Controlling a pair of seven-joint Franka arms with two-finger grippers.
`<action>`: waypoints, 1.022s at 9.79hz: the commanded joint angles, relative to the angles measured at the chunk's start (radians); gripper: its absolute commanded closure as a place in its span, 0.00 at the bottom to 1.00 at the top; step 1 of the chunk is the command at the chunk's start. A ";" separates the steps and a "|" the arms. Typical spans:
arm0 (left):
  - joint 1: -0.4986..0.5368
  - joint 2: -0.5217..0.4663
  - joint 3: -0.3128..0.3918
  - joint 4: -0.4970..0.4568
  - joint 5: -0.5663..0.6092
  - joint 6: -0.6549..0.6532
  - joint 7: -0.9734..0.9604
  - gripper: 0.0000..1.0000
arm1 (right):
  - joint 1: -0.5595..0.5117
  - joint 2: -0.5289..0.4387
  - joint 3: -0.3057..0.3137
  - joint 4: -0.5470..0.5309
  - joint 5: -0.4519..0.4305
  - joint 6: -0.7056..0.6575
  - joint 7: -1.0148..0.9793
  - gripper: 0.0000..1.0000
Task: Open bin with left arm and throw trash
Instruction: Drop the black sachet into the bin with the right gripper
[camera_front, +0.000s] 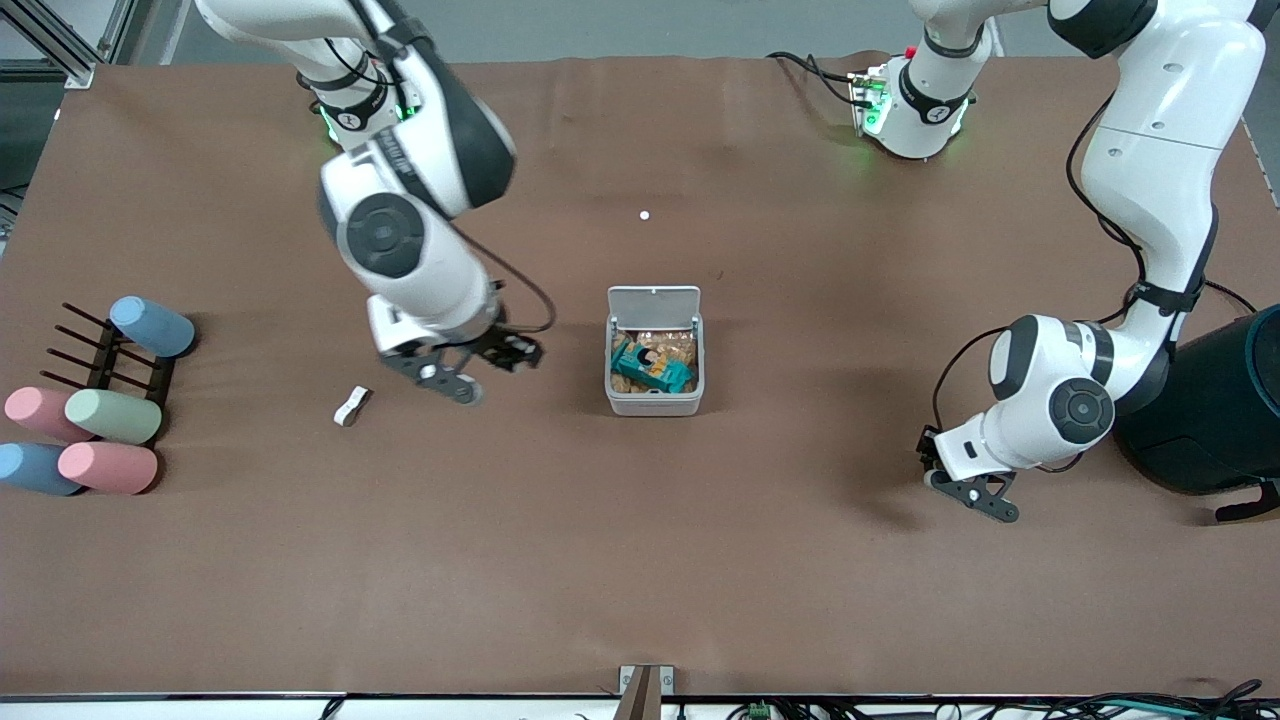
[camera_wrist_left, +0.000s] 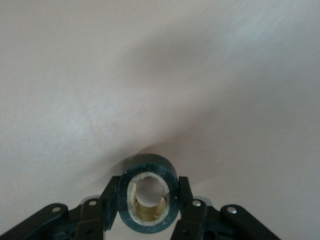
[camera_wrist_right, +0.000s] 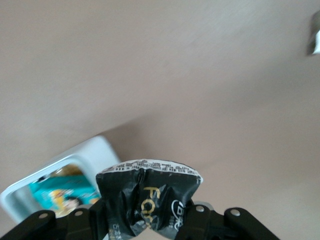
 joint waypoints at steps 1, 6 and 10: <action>-0.017 -0.034 -0.075 0.072 0.002 -0.140 -0.161 1.00 | 0.070 0.118 -0.011 0.111 0.038 0.060 0.111 1.00; -0.021 -0.084 -0.197 0.075 0.005 -0.187 -0.443 1.00 | 0.225 0.213 -0.012 0.115 0.032 0.240 0.160 0.93; -0.081 -0.086 -0.215 0.076 0.005 -0.187 -0.546 1.00 | 0.226 0.241 -0.014 0.112 0.031 0.240 0.078 0.62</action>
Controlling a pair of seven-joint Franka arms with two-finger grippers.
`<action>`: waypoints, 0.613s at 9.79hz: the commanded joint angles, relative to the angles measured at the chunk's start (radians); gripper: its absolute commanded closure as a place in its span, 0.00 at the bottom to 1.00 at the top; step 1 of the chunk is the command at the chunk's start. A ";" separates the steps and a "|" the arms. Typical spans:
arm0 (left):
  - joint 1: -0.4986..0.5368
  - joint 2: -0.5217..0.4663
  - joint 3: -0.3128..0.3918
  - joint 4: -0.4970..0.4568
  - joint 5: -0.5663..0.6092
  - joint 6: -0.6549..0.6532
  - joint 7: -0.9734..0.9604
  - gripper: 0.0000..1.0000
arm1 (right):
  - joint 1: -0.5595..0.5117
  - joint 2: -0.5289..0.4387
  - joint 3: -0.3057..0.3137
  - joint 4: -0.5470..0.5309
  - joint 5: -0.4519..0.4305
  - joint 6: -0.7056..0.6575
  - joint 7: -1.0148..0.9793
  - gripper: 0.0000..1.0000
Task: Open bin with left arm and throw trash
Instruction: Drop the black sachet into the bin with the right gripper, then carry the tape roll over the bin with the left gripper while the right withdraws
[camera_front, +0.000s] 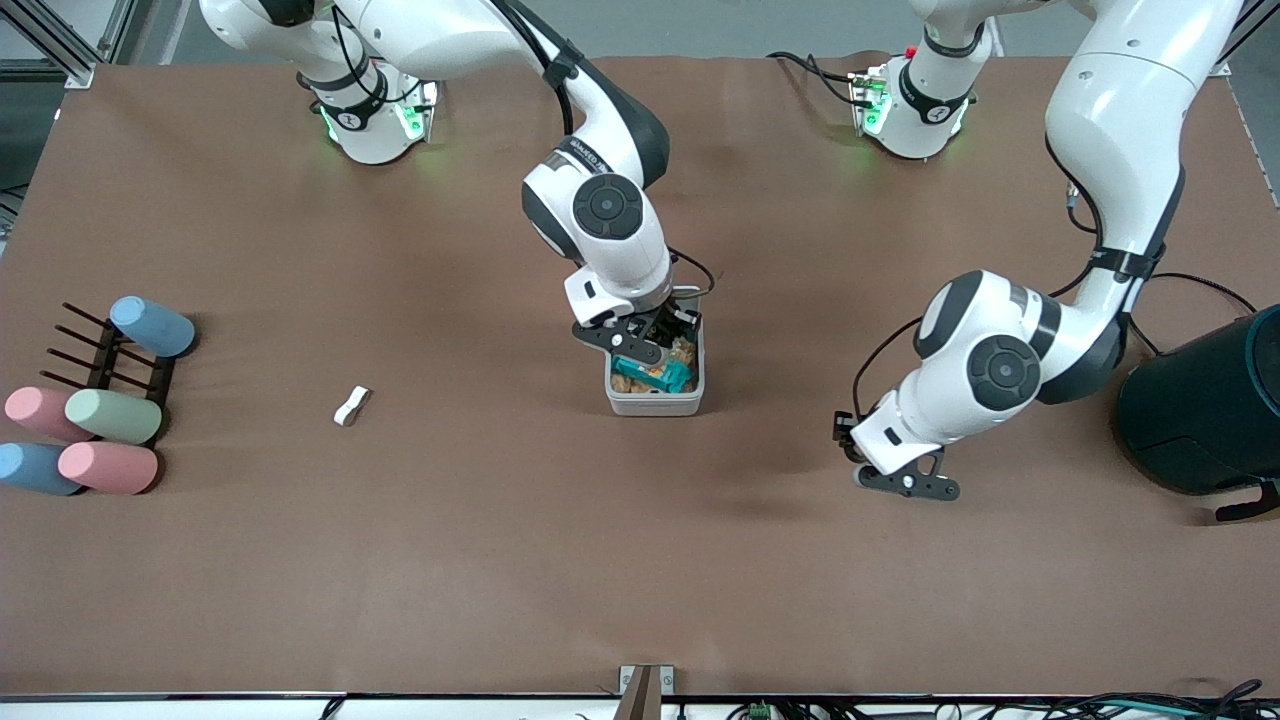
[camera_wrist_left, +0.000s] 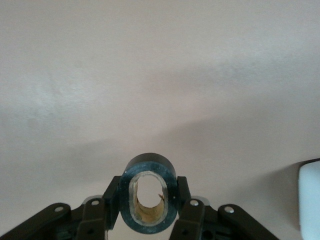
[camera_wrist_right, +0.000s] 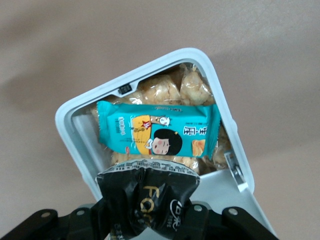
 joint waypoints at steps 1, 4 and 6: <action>-0.016 -0.018 -0.029 -0.001 0.005 -0.021 -0.070 1.00 | -0.014 0.015 -0.008 0.018 0.007 -0.006 -0.035 0.53; -0.059 -0.013 -0.051 -0.001 0.007 -0.021 -0.147 1.00 | -0.023 0.009 -0.012 0.019 0.007 -0.019 -0.022 0.00; -0.097 -0.015 -0.053 -0.003 0.008 -0.021 -0.205 1.00 | -0.032 0.001 -0.015 0.022 0.007 -0.055 -0.024 0.00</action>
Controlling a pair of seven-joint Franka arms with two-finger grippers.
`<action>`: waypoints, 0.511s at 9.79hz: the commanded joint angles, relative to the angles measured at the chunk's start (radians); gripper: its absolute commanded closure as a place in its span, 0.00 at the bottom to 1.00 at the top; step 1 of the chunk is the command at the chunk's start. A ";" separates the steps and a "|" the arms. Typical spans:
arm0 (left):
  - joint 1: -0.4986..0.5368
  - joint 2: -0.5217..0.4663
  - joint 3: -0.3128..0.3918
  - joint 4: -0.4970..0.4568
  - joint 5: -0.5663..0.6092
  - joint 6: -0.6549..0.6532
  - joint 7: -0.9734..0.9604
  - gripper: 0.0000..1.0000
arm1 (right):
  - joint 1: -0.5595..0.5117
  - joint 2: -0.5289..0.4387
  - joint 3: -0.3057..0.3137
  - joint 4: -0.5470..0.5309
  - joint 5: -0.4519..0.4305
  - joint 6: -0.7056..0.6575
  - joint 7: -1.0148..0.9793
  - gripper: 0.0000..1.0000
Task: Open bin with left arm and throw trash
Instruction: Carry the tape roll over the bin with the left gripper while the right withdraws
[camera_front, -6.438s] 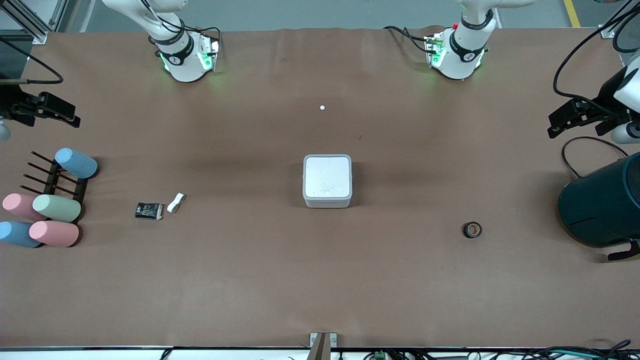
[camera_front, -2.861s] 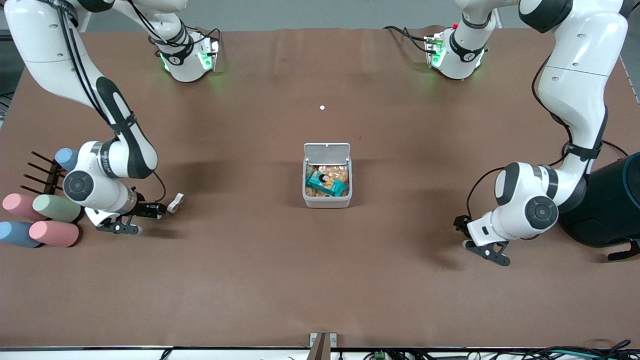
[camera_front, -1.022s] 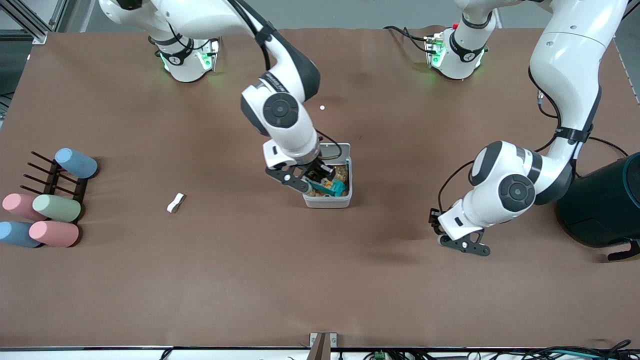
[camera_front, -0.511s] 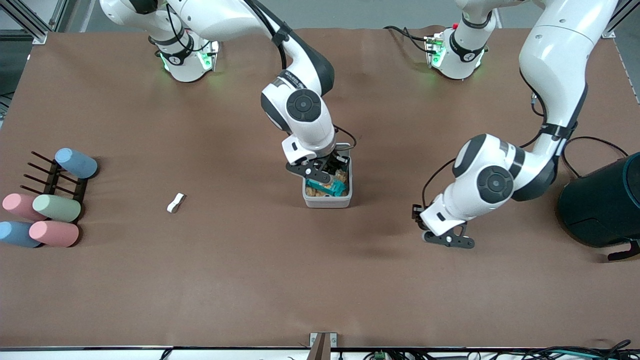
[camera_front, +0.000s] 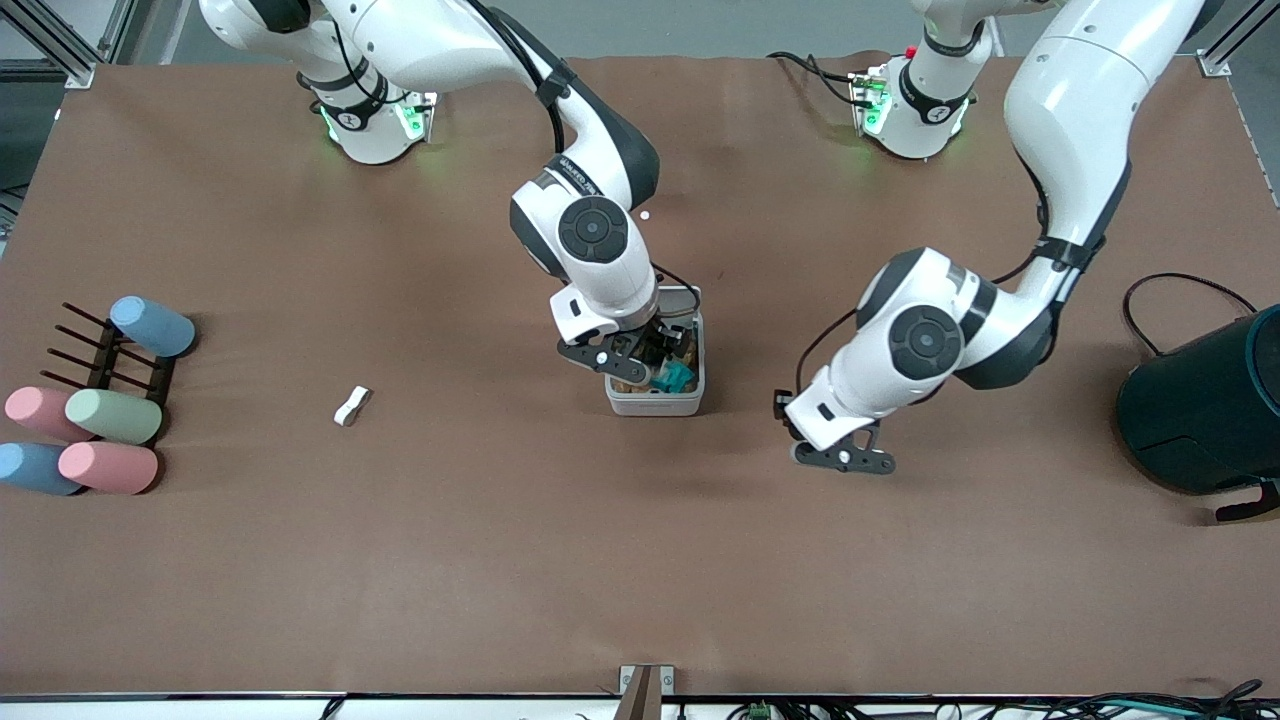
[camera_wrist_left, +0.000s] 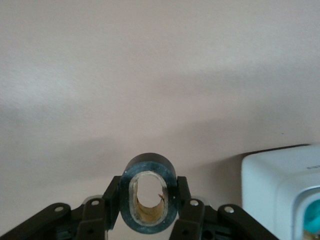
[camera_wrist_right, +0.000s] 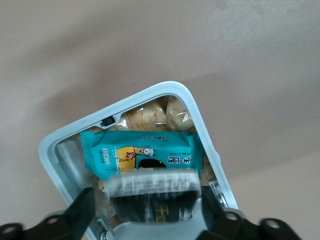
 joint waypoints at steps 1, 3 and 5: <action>-0.046 -0.017 -0.007 0.001 0.008 -0.017 -0.102 1.00 | -0.016 -0.009 0.003 0.011 0.007 -0.036 -0.008 0.00; -0.099 -0.017 -0.007 0.019 0.005 -0.017 -0.192 1.00 | -0.057 -0.041 0.003 0.003 0.009 -0.077 -0.014 0.00; -0.129 -0.017 -0.022 0.022 0.003 -0.017 -0.261 1.00 | -0.169 -0.142 0.003 -0.085 0.007 -0.150 -0.048 0.00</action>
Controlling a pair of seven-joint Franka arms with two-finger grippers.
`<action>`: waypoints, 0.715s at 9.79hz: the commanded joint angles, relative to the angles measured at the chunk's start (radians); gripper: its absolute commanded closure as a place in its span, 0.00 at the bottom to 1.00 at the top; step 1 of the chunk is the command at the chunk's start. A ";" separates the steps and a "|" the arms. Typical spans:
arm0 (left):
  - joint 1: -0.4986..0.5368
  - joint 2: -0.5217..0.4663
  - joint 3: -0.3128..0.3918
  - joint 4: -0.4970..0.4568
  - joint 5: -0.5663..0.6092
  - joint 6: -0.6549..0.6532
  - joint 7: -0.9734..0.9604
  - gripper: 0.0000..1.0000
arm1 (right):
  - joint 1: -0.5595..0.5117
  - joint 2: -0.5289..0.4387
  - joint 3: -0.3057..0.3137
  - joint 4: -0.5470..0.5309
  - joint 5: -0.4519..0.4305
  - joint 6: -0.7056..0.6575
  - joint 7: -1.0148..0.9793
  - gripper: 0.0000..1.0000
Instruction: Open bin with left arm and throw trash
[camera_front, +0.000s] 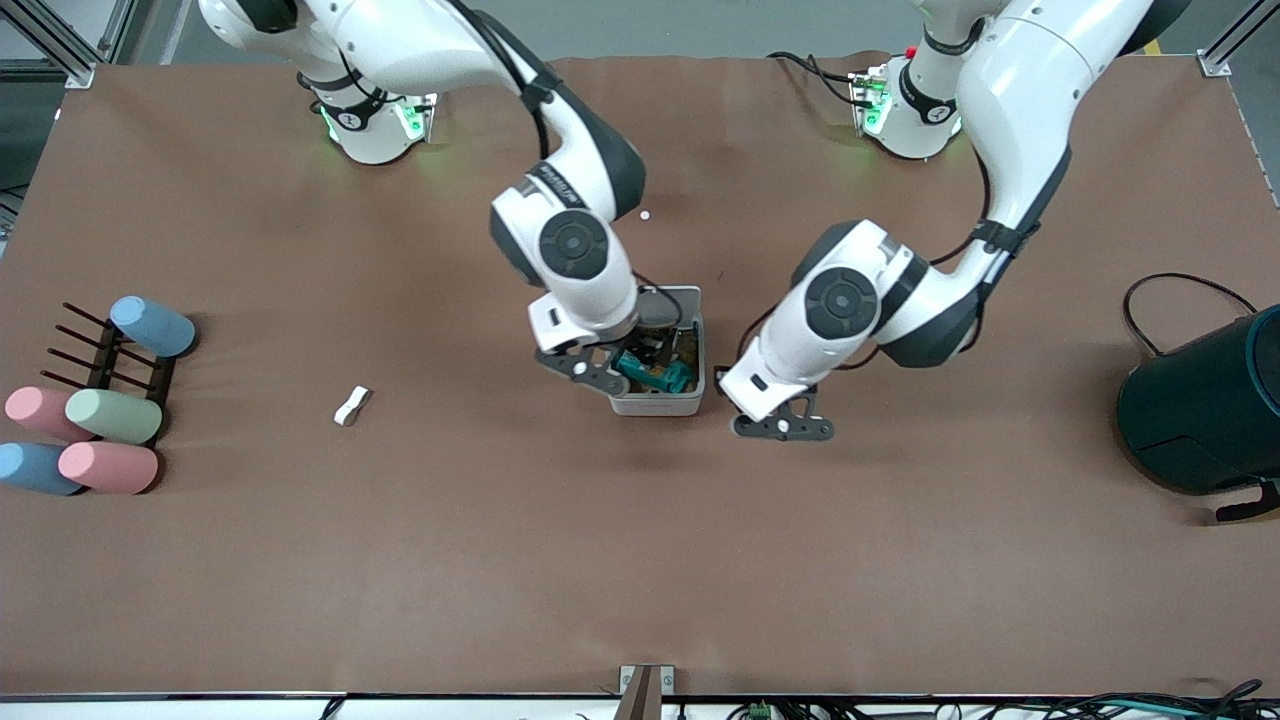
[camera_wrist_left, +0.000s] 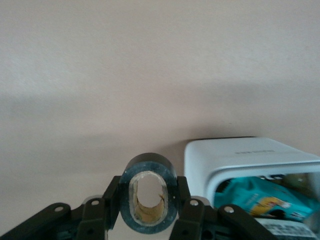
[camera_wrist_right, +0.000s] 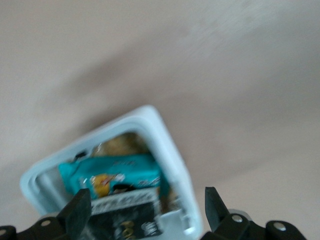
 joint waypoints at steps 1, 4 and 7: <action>-0.019 -0.011 -0.014 0.007 0.004 -0.016 -0.060 1.00 | -0.150 -0.168 0.014 -0.192 0.008 -0.019 -0.145 0.00; -0.101 0.013 -0.011 0.021 0.011 -0.005 -0.168 0.97 | -0.359 -0.283 0.014 -0.448 -0.049 0.042 -0.434 0.00; -0.147 0.035 0.000 0.030 0.017 0.030 -0.214 0.78 | -0.493 -0.297 0.014 -0.678 -0.167 0.306 -0.581 0.00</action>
